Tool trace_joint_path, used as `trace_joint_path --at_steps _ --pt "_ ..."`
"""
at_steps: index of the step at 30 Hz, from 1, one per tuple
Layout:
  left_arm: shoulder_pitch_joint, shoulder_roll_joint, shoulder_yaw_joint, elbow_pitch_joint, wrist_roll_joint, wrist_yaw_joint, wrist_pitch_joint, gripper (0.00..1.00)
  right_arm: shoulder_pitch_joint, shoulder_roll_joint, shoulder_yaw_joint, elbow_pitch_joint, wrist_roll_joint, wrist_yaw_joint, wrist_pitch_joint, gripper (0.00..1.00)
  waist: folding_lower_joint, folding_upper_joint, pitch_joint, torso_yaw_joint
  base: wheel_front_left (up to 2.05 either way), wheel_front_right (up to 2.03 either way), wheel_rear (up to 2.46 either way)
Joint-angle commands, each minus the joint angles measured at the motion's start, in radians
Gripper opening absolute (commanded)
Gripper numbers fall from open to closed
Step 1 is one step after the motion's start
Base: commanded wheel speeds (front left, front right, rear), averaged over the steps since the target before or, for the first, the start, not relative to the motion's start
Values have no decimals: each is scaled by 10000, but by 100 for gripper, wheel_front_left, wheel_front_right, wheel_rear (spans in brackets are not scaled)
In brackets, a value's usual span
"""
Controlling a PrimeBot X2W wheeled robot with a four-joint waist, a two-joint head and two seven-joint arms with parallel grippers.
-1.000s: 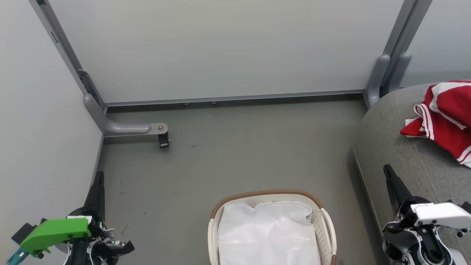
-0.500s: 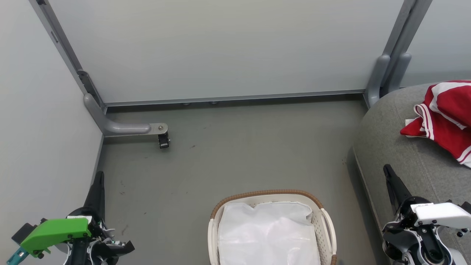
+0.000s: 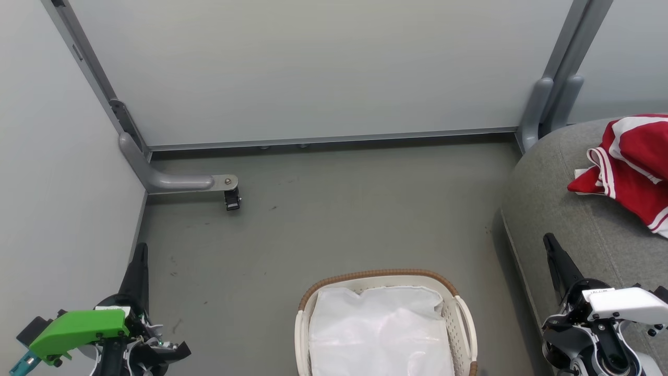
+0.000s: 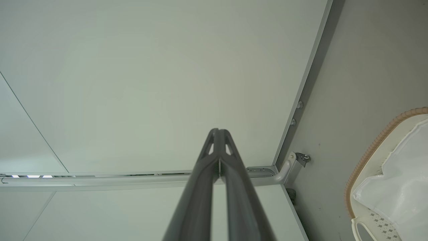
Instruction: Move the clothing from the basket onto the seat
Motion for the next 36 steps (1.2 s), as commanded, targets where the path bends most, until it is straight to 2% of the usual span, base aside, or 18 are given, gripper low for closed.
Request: trace_joint_path --at_steps 1,36 --pt "-103 66 18 -22 -32 -62 43 0 -84 -24 -30 -22 -29 -7 19 0 0 108 0 0 0 0 0" --pt "-103 66 17 -23 -32 -62 42 0 -85 -19 -40 -21 -30 -7 30 0 0 108 0 0 0 0 0"
